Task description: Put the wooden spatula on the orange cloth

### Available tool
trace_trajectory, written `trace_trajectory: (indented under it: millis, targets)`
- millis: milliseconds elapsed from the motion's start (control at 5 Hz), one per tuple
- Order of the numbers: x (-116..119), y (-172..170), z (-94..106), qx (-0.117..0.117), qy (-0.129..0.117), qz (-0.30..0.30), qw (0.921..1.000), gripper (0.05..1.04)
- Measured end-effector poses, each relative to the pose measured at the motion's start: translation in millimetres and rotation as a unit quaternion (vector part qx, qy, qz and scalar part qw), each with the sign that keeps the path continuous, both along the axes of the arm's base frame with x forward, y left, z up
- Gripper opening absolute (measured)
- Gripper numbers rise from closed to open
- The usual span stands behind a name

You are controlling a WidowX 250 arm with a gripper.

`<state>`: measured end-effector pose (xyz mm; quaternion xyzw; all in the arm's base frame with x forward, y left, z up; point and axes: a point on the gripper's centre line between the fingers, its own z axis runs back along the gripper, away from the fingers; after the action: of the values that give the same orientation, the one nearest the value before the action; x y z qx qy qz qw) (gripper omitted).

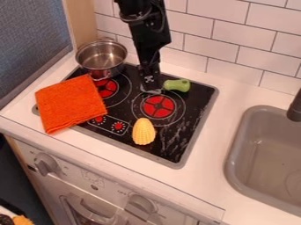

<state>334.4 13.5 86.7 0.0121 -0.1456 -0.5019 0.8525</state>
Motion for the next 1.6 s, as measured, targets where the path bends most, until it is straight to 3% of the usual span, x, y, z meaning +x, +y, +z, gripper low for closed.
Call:
trace_trajectory:
  millis: [800,1200,1400,1600]
  targets:
    - [55,-23,-56.1,0.031,0.045,-0.064,0.9964,1.000]
    - [69,-21,-67.1,0.047,0.035,-0.060,0.9965,0.950]
    - [70,-18,-69.9,0.057,0.030,-0.051,0.9966,0.655]
    - [67,-18,-73.6,0.057,0.035,-0.046,0.9967,0.421]
